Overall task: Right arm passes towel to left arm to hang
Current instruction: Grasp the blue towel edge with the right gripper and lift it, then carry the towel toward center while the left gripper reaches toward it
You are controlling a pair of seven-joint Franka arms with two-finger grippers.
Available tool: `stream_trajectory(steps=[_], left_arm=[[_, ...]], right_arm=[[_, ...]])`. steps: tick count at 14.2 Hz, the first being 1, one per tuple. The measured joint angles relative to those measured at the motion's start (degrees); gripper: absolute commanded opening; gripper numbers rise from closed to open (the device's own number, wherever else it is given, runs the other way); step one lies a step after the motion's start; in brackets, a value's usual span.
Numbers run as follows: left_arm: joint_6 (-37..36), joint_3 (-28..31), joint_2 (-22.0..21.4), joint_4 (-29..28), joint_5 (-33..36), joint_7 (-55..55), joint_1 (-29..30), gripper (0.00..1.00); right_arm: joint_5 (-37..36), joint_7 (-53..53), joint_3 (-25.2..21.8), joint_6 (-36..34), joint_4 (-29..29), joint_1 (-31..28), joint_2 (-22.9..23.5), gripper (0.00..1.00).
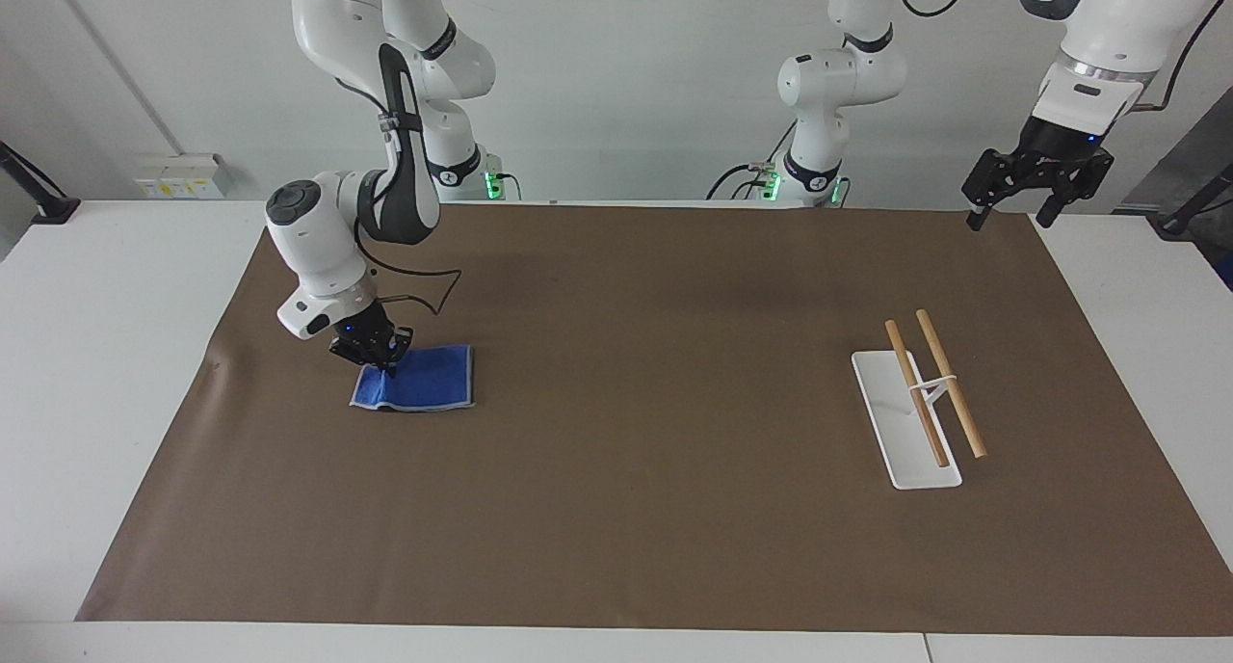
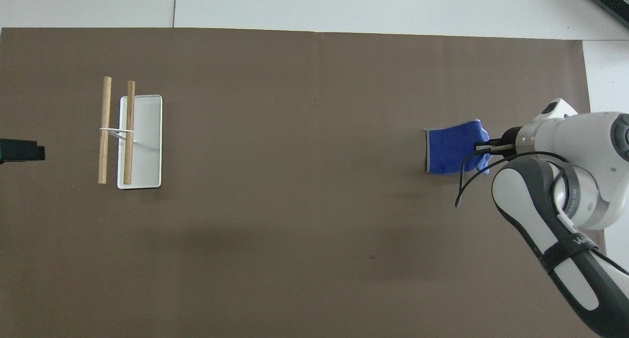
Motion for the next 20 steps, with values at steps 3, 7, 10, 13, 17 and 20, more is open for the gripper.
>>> stream_trajectory(steps=[3,7,10,13,17,20], left_arm=[[-0.03,-0.09,0.0,0.0,0.0,0.0,0.0,1.0],[-0.04,-0.34,-0.05,-0.11,-0.3,-0.13,0.0,1.0],[0.12,-0.38,-0.29,-0.99,-7.47,-4.64,0.0,1.0],[3.86,-1.14,-0.57,-3.12,-13.17,-15.63,-0.65,1.0],[11.15,-2.32,-0.72,-7.51,-18.64,-26.53,-3.21,0.98],[21.26,-2.9,-0.75,-11.88,-19.44,-38.82,-8.16,0.87]], right_arm=[[0.09,5.34,3.18,-3.71,6.18,0.07,-0.07,0.0],[5.56,14.86,7.95,-4.21,10.74,0.53,0.0,0.0],[17.28,18.74,9.7,-4.21,11.9,1.12,0.1,0.0],[27.11,23.88,9.87,-4.0,12.21,3.81,0.4,0.0],[39.38,32.87,9.93,-1.58,12.23,7.97,0.47,0.0],[49.43,38.02,9.95,0.86,12.21,10.09,0.51,0.0]])
